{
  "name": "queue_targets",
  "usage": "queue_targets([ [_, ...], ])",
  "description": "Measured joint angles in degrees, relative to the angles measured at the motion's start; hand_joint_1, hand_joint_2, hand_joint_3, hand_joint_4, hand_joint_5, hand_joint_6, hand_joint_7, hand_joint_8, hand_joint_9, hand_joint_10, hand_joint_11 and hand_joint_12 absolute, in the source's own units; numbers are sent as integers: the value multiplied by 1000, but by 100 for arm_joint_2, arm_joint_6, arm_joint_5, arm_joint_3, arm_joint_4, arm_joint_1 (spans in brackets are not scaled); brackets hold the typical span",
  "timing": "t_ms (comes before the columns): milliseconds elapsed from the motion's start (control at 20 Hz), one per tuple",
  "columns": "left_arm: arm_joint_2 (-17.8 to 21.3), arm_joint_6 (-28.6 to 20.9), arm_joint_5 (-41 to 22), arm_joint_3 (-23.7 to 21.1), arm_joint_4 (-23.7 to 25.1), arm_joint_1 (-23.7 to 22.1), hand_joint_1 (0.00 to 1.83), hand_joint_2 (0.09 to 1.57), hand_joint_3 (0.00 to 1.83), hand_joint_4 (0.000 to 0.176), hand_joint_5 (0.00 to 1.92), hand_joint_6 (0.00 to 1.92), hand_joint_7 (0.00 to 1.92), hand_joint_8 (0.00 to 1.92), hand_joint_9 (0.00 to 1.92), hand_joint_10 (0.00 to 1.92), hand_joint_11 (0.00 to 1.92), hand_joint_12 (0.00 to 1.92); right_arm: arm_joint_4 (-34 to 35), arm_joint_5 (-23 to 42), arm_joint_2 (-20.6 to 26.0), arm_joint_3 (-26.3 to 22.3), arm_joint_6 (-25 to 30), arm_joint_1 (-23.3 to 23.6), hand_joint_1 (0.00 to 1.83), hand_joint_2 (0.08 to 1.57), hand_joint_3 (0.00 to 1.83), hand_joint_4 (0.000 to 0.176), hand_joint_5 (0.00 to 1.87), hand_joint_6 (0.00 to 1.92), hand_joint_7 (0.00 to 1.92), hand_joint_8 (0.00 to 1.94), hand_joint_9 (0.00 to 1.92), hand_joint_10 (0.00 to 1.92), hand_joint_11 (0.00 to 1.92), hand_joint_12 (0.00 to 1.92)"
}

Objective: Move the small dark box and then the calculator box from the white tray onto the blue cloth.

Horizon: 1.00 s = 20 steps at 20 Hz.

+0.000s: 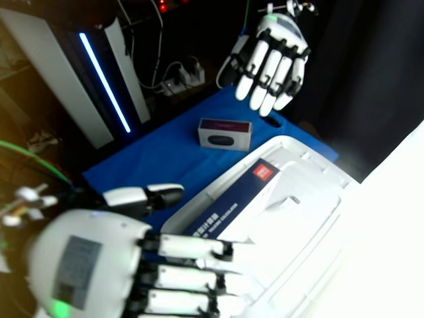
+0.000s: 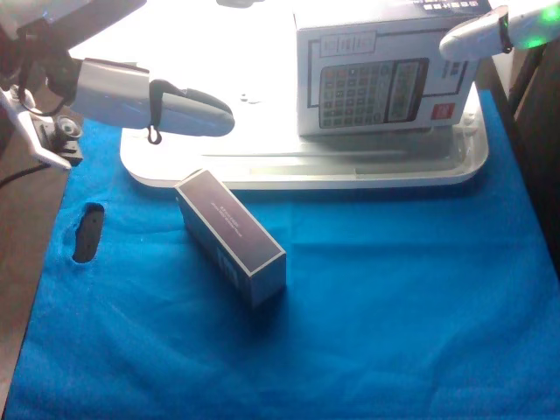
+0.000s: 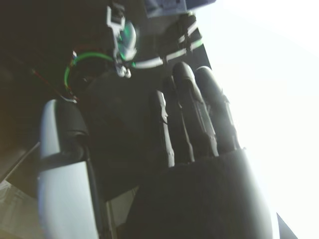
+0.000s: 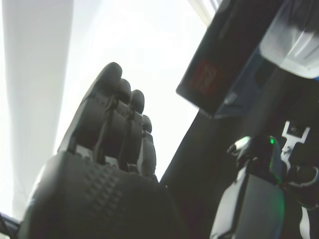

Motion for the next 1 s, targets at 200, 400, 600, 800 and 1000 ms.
queue_targets([
  [200, 13, 83, -181, -33, -140, 0, 666, 997, 5, 64, 292, 0, 431, 0, 495, 2, 0, 1182, -15, -125, -42, 101, 63, 0, 917, 706, 0, 0, 477, 1, 568, 2, 516, 2, 302, 499],
  [400, 79, 153, -409, -31, -415, 0, 575, 998, 1, 49, 194, 3, 354, 1, 379, 7, 0, 826, 11, -260, -114, 170, 63, 0, 990, 744, 2, 0, 593, 1, 611, 2, 616, 11, 364, 556],
  [600, 98, 210, -516, -33, -485, 0, 596, 955, 0, 53, 229, 1, 308, 0, 335, 2, 0, 747, 9, -286, -291, 227, 63, 0, 984, 764, 0, 0, 635, 0, 683, 0, 660, 2, 332, 713],
  [800, 116, 232, -564, -46, -564, 0, 604, 953, 0, 39, 198, 1, 292, 2, 321, 1, 0, 810, 168, -275, -393, 306, 63, -111, 1008, 773, 1, 0, 631, 0, 715, 5, 708, 11, 367, 823],
  [1000, 116, 232, -595, -46, -566, 0, 590, 979, 4, 27, 171, 1, 269, 2, 330, 7, 0, 838, 302, -302, -452, 315, 61, -291, 1054, 793, 0, 0, 755, 1, 921, 10, 919, 22, 584, 859],
])
